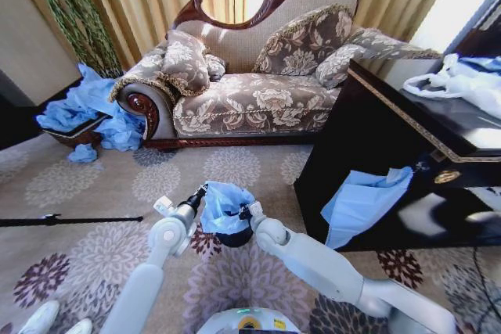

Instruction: Place a garbage bag over the trash bin.

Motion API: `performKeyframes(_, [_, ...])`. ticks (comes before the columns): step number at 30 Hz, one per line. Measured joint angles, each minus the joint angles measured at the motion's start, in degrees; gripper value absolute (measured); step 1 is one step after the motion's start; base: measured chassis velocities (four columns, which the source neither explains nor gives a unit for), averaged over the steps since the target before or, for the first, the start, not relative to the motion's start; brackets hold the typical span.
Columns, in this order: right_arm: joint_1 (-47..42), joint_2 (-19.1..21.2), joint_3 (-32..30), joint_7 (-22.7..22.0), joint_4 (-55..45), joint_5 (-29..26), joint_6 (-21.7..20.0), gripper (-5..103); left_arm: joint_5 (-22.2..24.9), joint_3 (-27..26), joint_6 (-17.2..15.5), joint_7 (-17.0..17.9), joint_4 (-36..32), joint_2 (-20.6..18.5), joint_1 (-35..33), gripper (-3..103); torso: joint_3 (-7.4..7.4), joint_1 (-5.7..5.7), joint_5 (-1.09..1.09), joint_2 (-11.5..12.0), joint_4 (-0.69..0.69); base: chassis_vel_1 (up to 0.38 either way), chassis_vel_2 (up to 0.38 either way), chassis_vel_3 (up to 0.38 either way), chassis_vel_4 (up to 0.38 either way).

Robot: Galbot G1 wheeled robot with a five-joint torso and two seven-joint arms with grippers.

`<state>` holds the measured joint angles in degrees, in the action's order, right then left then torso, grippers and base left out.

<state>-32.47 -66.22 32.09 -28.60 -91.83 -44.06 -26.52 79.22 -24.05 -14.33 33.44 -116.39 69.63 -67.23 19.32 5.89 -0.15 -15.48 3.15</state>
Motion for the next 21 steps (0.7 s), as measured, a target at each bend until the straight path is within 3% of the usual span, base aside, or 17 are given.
performKeyframes(10, [0.3, 3.3, -2.3, -0.5, -5.0, 2.3, -0.2, 0, 0.0, -0.3, 0.0, -0.1, -0.8, -0.1, -1.0, 0, 0.00, 0.00, 0.00, 0.0, -0.01, 0.000, 0.000, 0.000, 0.000])
performKeyframes(13, [-0.2, 5.7, -2.7, 0.2, -8.4, 2.8, -2.5, -3, 0.0, -0.3, 0.0, -0.2, -1.1, -0.2, -1.4, 0, 0.00, 0.00, 0.00, 0.0, 0.01, 0.000, 0.000, 0.000, 0.000])
performKeyframes(15, [-0.3, 6.2, -2.4, 0.7, -9.0, 2.9, -3.3, 1, 0.0, -0.3, 0.0, -0.2, -1.1, -0.2, -1.4, 0, 0.00, 0.00, 0.00, 0.0, 0.01, 0.000, 0.000, 0.000, 0.000])
performKeyframes(17, [-0.3, 6.5, -0.8, 2.5, -9.2, 6.0, -4.0, 12, 0.0, -0.3, 0.0, -0.2, -1.1, -0.2, -1.4, 0, 0.00, 0.00, 0.00, 0.0, 0.01, 0.000, 0.000, 0.000, 0.000])
performKeyframes(19, [-0.3, 6.5, -0.2, 3.2, -9.2, 7.4, -4.0, 12, 0.0, -0.3, 0.0, -0.2, -1.0, -0.2, -1.4, 0, 0.00, 0.00, 0.00, 0.0, 0.00, 0.000, 0.000, 0.000, 0.000])
performKeyframes(20, [-0.1, 6.2, 1.1, 4.0, -9.4, 9.4, -4.0, 22, -0.1, -0.3, 0.0, -0.2, -0.8, -0.3, -1.2, 0, 0.00, 0.00, 0.00, 0.0, 0.00, 0.000, 0.000, 0.000, 0.000])
performKeyframes(21, [0.0, 6.0, 1.8, 4.3, -9.6, 10.0, -4.1, 22, -0.1, -0.3, 0.0, -0.2, -0.7, -0.3, -1.2, 0, 0.00, 0.00, 0.00, 0.0, 0.01, 0.000, 0.000, 0.000, 0.000])
